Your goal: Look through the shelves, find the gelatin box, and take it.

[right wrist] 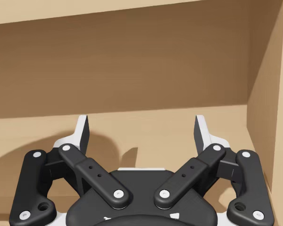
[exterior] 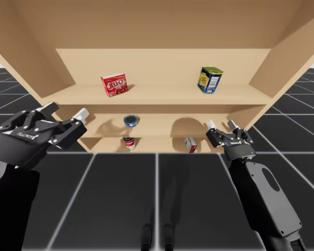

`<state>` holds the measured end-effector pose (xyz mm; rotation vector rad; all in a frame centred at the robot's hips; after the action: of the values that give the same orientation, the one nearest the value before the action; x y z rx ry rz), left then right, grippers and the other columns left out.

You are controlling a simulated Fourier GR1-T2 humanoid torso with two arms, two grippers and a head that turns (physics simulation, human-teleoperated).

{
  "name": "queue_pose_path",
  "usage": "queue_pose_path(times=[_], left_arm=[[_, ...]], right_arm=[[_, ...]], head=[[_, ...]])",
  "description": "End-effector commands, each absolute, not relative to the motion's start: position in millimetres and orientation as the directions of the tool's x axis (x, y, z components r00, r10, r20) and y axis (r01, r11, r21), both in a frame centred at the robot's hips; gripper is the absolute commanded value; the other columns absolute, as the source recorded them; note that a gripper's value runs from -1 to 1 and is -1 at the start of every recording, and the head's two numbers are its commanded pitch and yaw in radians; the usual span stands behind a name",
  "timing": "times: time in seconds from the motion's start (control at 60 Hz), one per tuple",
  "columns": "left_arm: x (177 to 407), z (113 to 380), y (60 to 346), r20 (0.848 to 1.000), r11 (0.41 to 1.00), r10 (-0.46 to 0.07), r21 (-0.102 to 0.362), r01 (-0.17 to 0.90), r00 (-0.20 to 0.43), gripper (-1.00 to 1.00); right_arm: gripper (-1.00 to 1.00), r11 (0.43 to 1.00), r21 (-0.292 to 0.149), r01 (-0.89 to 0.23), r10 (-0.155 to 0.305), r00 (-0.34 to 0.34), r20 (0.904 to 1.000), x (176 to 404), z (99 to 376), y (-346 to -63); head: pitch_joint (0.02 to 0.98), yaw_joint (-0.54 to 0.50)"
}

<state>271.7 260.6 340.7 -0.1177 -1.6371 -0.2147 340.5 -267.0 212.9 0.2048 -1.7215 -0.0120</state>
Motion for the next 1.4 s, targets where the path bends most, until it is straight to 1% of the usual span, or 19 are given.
queue_pose_path(times=[0.017,0.1,0.133,0.233,0.267,0.333,0.383,0.483,0.517,0.683,0.733,0.817,0.833,0.85,0.867,0.883,0.917,1.167,1.4], left_arm=[[276.7,370.6,244.9,0.993,0.962,-0.081,0.101,0.255,-0.084,-1.0],[288.5,376.2,241.0,0.996,0.951,-0.062,0.078,0.3,-0.063,-1.0],[297.8,378.8,237.9,0.996,0.948,-0.068,0.083,0.306,-0.058,-1.0],[313.6,381.4,233.5,0.998,0.939,-0.052,0.062,0.338,-0.038,-1.0],[327.9,382.1,229.9,0.997,0.937,-0.067,0.075,0.342,-0.037,-1.0],[341.9,382.5,227.0,0.998,0.931,-0.052,0.059,0.359,-0.029,-1.0],[354.7,381.3,224.1,0.998,0.934,-0.064,0.067,0.351,-0.021,-1.0],[370.8,378.3,220.5,0.997,0.933,-0.072,0.067,0.353,0.0,-1.0],[378.1,377.4,218.3,0.998,0.93,-0.054,0.045,0.365,0.014,-1.0],[397.8,376.3,211.0,0.999,0.926,-0.041,0.028,0.376,0.027,-1.0],[403.6,376.5,209.4,0.999,0.921,-0.019,0.007,0.39,0.029,-1.0],[407.4,376.4,207.2,0.999,0.915,-0.007,-0.006,0.403,0.032,-1.0],[407.5,376.3,206.3,0.999,0.913,-0.005,-0.01,0.407,0.036,-0.91],[407.2,376.2,205.6,0.999,0.913,-0.004,-0.012,0.408,0.037,-0.44],[406.4,376.5,205.5,0.999,0.913,-0.005,-0.009,0.407,0.034,-0.21],[405.9,376.2,204.4,0.999,0.912,-0.002,-0.012,0.411,0.033,0.56],[403.5,376.6,202.5,1.0,0.906,0.001,-0.013,0.424,0.027,0.97],[377.0,388.4,199.9,1.0,0.895,0.005,0.001,0.446,-0.013,1.0],[327.3,395.9,213.5,0.999,0.896,-0.03,0.044,0.442,-0.04,1.0]], right_arm=[[-1.0,0.984,0.127,-0.128,-0.145,-0.143,0.979,340.5,212.8,-267.2],[-1.0,0.983,0.127,-0.13,-0.145,-0.143,0.9791,340.6,212.7,-267.1],[-1.0,0.983,0.128,-0.129,-0.146,-0.143,0.9789,340.9,212.9,-267.4],[-1.0,0.983,0.129,-0.127,-0.147,-0.142,0.9789,340.7,213.0,-267.8],[-1.0,0.983,0.13,-0.127,-0.147,-0.142,0.9788,340.7,213.1,-268.1],[-1.0,0.983,0.13,-0.127,-0.148,-0.143,0.9786,340.6,213.4,-268.5],[-1.0,0.983,0.131,-0.126,-0.149,-0.143,0.9784,340.7,213.6,-269.1],[-1.0,0.983,0.131,-0.129,-0.15,-0.147,0.9778,340.8,213.7,-269.9],[-1.0,0.983,0.131,-0.13,-0.15,-0.15,0.9772,340.6,214.1,-270.3],[-1.0,0.983,0.133,-0.128,-0.152,-0.153,0.9765,340.8,214.2,-271.8],[-1.0,0.983,0.133,-0.128,-0.152,-0.154,0.9763,340.6,214.3,-272.3],[-1.0,0.983,0.133,-0.129,-0.153,-0.156,0.9758,340.7,214.4,-273.0],[-1.0,0.983,0.133,-0.129,-0.153,-0.157,0.9757,340.7,214.5,-273.3],[-1.0,0.983,0.133,-0.129,-0.153,-0.157,0.9757,340.7,214.5,-273.5],[-1.0,0.983,0.133,-0.129,-0.153,-0.157,0.9757,340.7,214.5,-273.6],[-1.0,0.983,0.134,-0.128,-0.153,-0.157,0.9756,340.7,214.5,-273.7],[-1.0,0.983,0.135,-0.128,-0.155,-0.157,0.9754,340.7,214.7,-274.0],[-1.0,0.983,0.136,-0.126,-0.155,-0.156,0.9755,341.5,214.3,-274.6],[-1.0,0.984,0.132,-0.124,-0.15,-0.157,0.9761,341.9,213.8,-274.8]], head=[[0.281,0.25],[0.281,0.26],[0.281,0.26],[0.281,0.26],[0.281,0.26],[0.281,0.26],[0.281,0.25],[0.284,0.25],[0.286,0.25],[0.289,0.24],[0.29,0.24],[0.29,0.24],[0.291,0.24],[0.291,0.24],[0.292,0.24],[0.292,0.24],[0.293,0.24],[0.297,0.23],[0.299,0.23]])
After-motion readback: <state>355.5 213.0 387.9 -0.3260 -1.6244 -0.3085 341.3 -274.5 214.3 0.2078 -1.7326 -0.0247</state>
